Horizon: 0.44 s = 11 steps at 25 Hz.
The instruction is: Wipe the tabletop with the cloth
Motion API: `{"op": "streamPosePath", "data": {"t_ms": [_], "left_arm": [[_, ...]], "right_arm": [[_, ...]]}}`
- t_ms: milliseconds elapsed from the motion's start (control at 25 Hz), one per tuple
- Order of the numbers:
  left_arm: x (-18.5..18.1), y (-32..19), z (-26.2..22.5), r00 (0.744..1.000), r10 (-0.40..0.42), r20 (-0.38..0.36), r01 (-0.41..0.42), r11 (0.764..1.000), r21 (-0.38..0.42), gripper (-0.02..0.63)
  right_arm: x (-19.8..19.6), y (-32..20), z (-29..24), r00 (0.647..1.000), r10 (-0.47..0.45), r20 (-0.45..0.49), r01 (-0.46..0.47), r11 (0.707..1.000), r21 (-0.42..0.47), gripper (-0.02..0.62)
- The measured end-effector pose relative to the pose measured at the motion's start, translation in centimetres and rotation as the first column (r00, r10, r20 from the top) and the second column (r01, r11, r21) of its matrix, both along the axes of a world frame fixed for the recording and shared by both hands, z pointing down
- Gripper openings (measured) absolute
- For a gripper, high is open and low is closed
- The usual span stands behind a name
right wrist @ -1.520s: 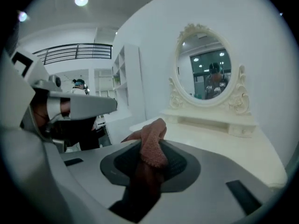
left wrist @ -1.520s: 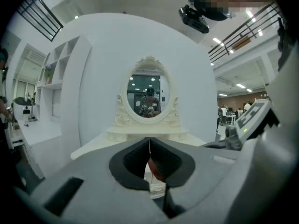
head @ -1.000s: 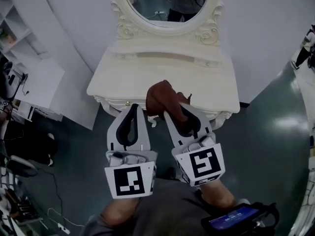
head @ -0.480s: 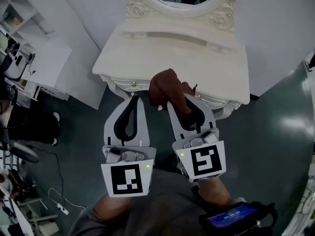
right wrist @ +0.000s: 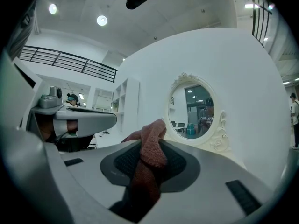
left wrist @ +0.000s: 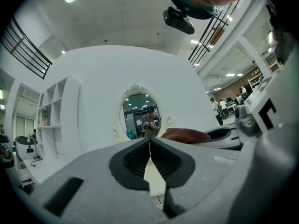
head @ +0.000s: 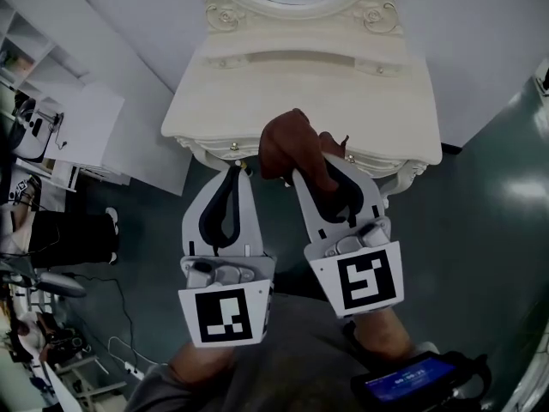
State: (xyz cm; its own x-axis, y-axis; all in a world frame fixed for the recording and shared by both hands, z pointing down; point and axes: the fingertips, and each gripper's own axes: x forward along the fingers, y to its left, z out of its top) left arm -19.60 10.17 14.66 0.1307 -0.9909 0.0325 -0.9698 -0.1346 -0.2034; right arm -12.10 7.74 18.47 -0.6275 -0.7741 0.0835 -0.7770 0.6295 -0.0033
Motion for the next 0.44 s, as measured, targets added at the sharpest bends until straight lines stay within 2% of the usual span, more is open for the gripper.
{"op": "streamPosePath", "data": {"t_ms": [200, 440], "left_arm": [[-0.1, -0.4, 0.4, 1.0, 0.009, -0.011, -0.009, 1.0, -0.003, 0.015], [-1.9, -0.4, 0.2, 1.0, 0.008, -0.024, -0.008, 1.0, 0.003, 0.015]], "right_arm": [[-0.2, 0.0, 0.5, 1.0, 0.006, -0.009, -0.006, 1.0, -0.009, 0.106], [-2.0, 0.2, 0.4, 1.0, 0.003, -0.018, -0.003, 1.0, -0.009, 0.106]]}}
